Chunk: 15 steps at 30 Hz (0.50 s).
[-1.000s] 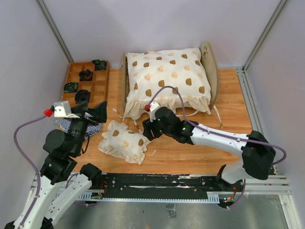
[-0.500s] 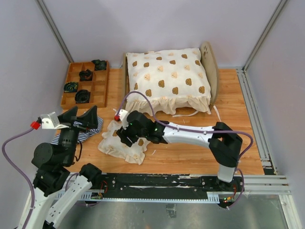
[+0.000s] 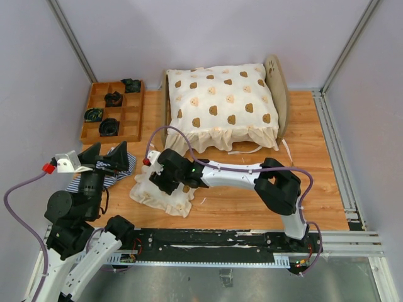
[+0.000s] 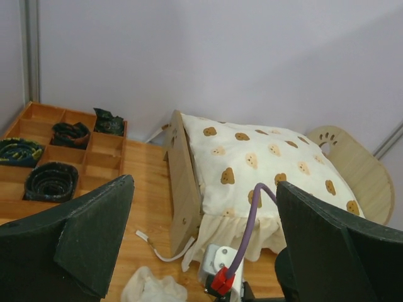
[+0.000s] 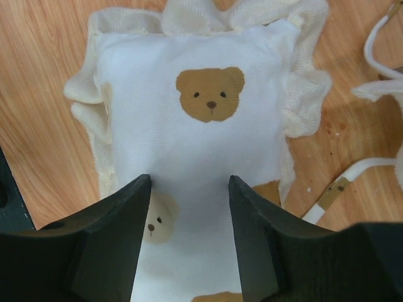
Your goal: Set up the pet bed
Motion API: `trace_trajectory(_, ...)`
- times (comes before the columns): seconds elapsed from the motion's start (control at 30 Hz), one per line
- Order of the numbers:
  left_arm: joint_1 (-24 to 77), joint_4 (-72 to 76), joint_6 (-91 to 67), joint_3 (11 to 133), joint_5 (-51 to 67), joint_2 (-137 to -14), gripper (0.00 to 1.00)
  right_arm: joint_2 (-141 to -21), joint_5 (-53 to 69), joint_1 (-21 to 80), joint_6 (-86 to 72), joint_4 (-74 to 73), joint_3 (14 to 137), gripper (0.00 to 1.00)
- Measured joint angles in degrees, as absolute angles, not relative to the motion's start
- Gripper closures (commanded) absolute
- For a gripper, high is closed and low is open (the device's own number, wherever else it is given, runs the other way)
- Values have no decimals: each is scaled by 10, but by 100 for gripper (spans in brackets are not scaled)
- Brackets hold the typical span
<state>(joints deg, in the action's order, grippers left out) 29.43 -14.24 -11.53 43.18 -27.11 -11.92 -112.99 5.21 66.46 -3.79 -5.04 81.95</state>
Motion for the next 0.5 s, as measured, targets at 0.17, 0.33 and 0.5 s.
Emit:
trace_trajectory(0.17,294,-138,-116,428,-274,-119,1,-1153,60,665,-24,-64,830,90)
trace_trajectory(0.33,294,-138,-116,420,-276,-119,1,-1151,59,665,-18,-73,832,100)
trace_trajectory(0.5,294,-138,-121,412,-283,-121,1,-1110,35,665,-18,-93,818,100)
